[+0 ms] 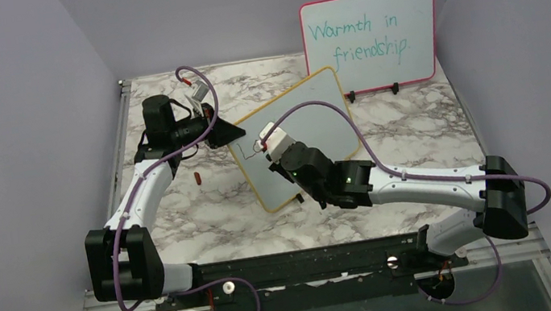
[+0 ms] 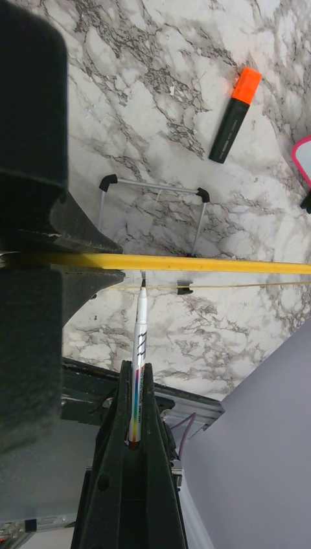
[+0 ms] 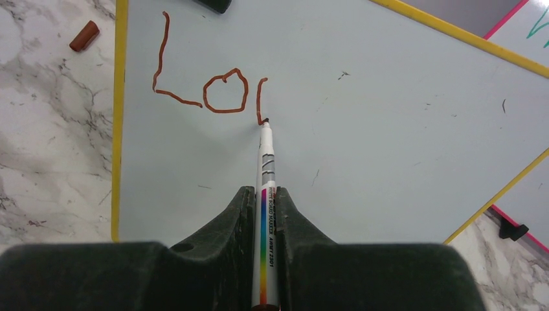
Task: Write a sentence on the whiteboard
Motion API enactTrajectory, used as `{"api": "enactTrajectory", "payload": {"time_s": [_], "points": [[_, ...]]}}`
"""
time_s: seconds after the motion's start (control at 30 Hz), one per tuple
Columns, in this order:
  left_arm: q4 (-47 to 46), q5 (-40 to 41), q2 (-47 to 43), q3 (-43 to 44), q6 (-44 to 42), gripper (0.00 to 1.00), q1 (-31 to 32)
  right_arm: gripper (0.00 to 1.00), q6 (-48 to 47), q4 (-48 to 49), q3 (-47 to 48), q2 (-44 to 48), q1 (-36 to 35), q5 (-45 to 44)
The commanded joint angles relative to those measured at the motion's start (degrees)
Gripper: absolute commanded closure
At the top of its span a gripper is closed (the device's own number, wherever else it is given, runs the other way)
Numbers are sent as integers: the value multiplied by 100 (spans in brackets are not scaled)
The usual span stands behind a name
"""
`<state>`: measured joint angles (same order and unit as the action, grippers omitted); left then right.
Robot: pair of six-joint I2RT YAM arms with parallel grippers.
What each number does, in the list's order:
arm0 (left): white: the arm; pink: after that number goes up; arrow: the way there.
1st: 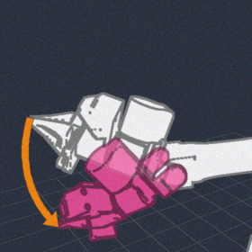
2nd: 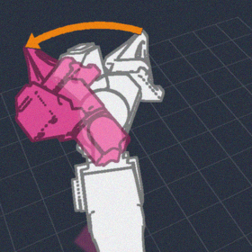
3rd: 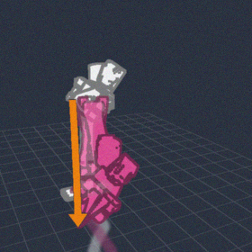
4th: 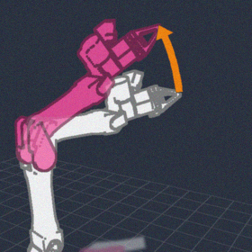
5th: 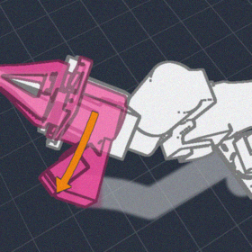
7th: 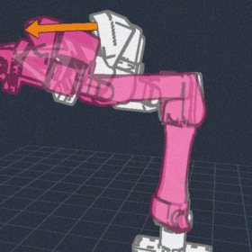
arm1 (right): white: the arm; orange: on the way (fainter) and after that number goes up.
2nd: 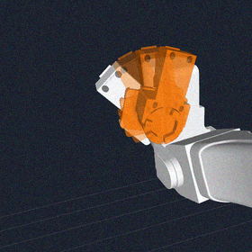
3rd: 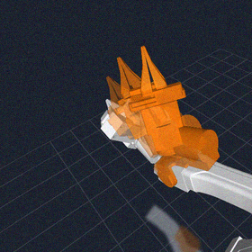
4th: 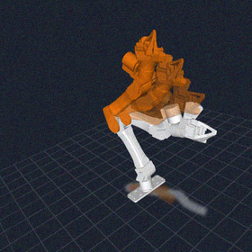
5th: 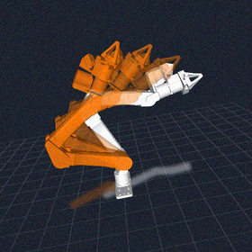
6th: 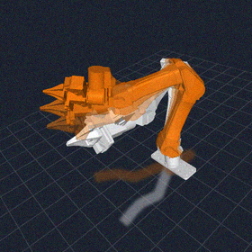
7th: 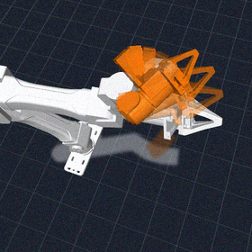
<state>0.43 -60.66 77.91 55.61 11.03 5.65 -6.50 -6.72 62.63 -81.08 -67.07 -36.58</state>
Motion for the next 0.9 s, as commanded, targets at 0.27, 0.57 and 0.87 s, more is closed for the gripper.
{"api": "enactTrajectory", "payload": {"time_s": [0.27,0.57,0.87], "points": [[499,228,173,-77,-530,100,169,99,-208,378,225,-55,123,-184],[511,243,172,-68,-547,100,169,99,-255,486,275,-66,167,-184],[529,248,166,-64,-558,100,171,99,-229,507,276,-98,196,-157]]}}
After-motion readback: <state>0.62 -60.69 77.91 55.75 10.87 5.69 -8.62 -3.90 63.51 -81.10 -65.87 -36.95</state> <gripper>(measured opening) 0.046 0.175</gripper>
